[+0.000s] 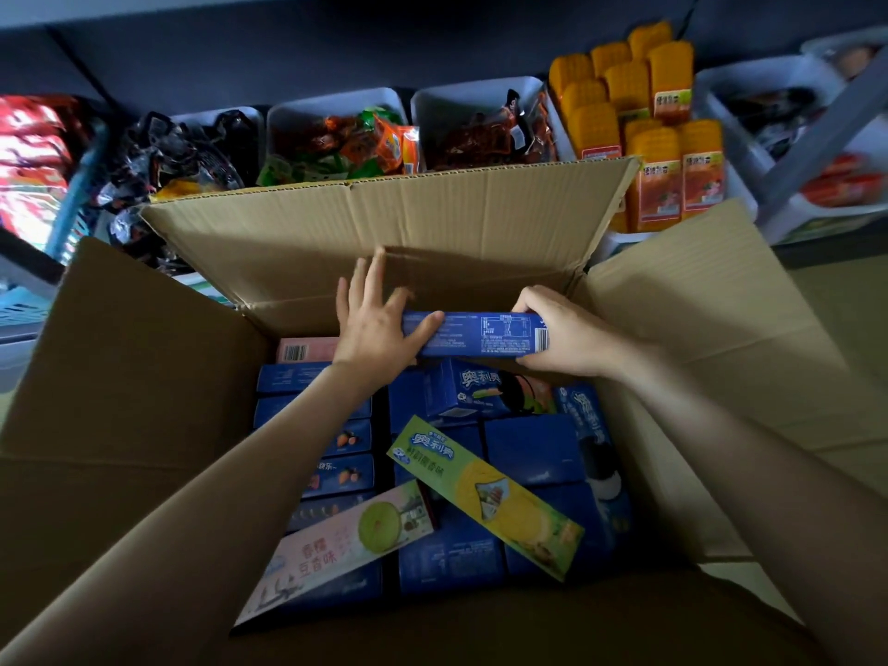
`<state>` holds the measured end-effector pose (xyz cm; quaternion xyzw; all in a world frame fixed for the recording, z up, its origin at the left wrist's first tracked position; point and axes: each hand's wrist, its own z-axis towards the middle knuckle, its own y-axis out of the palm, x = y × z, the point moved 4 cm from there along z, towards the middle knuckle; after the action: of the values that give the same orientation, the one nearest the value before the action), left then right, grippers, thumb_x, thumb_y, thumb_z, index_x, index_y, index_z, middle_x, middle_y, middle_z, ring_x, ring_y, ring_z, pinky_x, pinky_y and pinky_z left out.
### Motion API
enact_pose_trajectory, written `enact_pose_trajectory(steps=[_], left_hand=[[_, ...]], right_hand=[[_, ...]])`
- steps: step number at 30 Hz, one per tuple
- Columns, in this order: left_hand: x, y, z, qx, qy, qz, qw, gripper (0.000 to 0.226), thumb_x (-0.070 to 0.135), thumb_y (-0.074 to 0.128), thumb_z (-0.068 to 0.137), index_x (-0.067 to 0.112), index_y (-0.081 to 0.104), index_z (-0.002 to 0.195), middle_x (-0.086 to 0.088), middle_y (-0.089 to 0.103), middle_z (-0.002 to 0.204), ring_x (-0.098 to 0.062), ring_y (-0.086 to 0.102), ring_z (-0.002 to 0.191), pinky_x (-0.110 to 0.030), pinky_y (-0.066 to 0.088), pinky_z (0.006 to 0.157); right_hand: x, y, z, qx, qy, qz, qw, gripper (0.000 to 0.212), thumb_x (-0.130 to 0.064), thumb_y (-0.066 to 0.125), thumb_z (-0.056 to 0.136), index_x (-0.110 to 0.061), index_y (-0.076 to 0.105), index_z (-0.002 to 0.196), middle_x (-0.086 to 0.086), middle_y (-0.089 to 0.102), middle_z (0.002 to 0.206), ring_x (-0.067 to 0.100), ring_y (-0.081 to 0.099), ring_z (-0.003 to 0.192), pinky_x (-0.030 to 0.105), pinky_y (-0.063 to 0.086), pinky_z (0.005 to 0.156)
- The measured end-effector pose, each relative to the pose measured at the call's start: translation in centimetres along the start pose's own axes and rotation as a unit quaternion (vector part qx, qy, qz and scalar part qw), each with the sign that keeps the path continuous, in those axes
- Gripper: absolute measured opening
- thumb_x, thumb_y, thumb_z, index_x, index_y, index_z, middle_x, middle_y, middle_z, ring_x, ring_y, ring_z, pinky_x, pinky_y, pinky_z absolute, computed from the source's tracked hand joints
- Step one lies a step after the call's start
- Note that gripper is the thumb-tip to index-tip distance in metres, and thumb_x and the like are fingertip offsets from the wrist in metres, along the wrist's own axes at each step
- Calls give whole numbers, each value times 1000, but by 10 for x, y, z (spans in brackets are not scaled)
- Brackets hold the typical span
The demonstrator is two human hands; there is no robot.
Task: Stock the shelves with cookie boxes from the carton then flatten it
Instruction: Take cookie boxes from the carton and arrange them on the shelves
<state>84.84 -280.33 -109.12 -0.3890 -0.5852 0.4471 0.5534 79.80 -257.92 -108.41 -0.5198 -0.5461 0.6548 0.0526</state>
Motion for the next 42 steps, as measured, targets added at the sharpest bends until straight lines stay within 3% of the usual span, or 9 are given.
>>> enact_pose_trajectory(steps=[3, 7, 10, 14, 19, 31, 35, 38, 42], left_hand=[[-3, -11, 0, -49, -31, -70, 996, 53, 67, 45, 84, 21, 54, 109, -3, 51, 117, -25, 49, 113, -38, 43, 93], [5, -33, 0, -205, -12, -52, 977, 82, 84, 49, 64, 29, 54, 124, -1, 64, 115, -20, 59, 105, -33, 49, 91], [21, -69, -11, -252, -8, -85, 964, 72, 76, 62, 64, 28, 57, 118, 2, 65, 108, -18, 60, 99, -31, 50, 87], [51, -144, -35, -190, 2, -94, 977, 63, 67, 68, 68, 23, 58, 112, 5, 60, 104, -15, 57, 93, -27, 45, 77], [88, -265, -63, -106, 61, -67, 990, 74, 62, 70, 70, 16, 53, 126, -1, 54, 117, -18, 50, 112, -26, 38, 94], [183, -627, -75, 110, 148, 112, 977, 70, 52, 68, 62, 14, 59, 120, -7, 61, 110, -31, 59, 99, -43, 40, 90], [228, -731, -79, 178, 171, 153, 957, 78, 60, 75, 56, 13, 60, 117, -6, 65, 107, -28, 62, 94, -39, 31, 88], [241, -794, -83, 197, 145, 138, 960, 80, 66, 63, 62, 8, 58, 116, -9, 64, 101, -31, 61, 91, -40, 45, 83], [247, -855, -90, 231, 137, 101, 958, 72, 58, 73, 60, 6, 58, 108, -11, 62, 92, -34, 61, 85, -41, 52, 69]], right_hand=[[-3, -3, -6, 30, -13, -10, 999, 30, -22, 72, 74, -22, 47, 89, -11, 45, 94, 9, 47, 89, 31, 44, 75], [-18, -22, -17, 29, -16, -18, 999, 25, -23, 69, 80, -28, 48, 92, -14, 43, 97, 10, 43, 98, 30, 40, 79], [-43, -46, -34, 16, -12, -17, 1000, 32, -16, 70, 81, -22, 51, 106, -6, 46, 110, 13, 42, 109, 27, 37, 87], [-93, -98, -60, -2, 34, 24, 999, 60, -14, 73, 80, -17, 43, 133, 0, 38, 136, 8, 30, 128, 18, 24, 101], [-165, -185, -88, -2, 99, 71, 993, 88, -31, 79, 75, -25, 27, 147, 0, 27, 149, 12, 21, 138, 25, 23, 107], [-414, -438, -113, 155, -9, 68, 986, 49, -34, 83, 68, -15, 56, 103, -2, 45, 98, 10, 49, 88, 22, 45, 71], [-506, -520, -113, 189, -78, 41, 978, 41, -28, 84, 63, -23, 54, 90, -4, 42, 83, 6, 47, 78, 5, 32, 67], [-568, -571, -129, 219, -133, 49, 965, 47, -22, 87, 63, -14, 57, 98, 0, 41, 91, -15, 40, 80, 1, 31, 72], [-625, -619, -147, 193, -174, 83, 962, 67, -12, 86, 65, -12, 49, 120, -2, 38, 113, -5, 39, 95, -4, 28, 81]])
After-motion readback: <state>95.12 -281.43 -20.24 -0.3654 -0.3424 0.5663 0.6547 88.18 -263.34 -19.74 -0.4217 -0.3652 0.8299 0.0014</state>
